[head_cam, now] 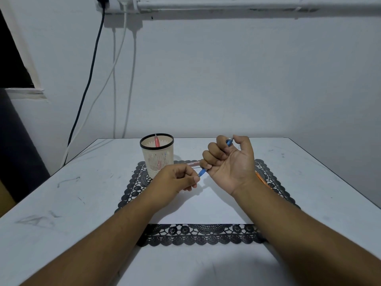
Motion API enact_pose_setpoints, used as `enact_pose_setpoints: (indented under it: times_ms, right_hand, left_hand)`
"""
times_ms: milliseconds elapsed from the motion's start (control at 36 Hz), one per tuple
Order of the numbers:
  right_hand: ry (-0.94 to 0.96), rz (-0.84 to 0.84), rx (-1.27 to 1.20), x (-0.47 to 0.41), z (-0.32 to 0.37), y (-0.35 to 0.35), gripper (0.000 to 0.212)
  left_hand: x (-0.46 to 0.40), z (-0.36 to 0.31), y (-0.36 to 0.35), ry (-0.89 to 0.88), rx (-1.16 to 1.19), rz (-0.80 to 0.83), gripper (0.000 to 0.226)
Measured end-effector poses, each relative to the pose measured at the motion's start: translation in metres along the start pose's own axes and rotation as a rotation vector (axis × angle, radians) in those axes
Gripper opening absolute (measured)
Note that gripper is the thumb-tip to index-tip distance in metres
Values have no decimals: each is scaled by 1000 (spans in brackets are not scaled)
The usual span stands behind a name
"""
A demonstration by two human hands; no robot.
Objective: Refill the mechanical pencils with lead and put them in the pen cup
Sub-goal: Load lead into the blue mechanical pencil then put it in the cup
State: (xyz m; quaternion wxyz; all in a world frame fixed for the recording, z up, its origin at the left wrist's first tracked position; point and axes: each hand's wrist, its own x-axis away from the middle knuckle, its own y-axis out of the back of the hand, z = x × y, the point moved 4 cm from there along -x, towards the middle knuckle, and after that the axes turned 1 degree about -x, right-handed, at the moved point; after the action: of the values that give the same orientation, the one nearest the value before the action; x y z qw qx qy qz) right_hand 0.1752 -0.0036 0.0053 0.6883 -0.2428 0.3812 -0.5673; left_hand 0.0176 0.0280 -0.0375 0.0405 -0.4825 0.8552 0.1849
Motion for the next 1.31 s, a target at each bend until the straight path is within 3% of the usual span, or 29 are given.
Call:
enact_pose_setpoints:
  times_ms: [639, 944, 1306]
  right_hand:
    - [-35, 88, 50, 2, 4, -4, 34]
    - [19, -91, -48, -2, 1, -3, 46]
    - [28, -75, -27, 2, 4, -8, 37]
  left_hand:
    - [1, -2, -4, 28, 99, 15, 7]
    - [-3, -2, 9, 4, 94, -210, 6]
    - [3, -8, 3, 38, 44, -127, 11]
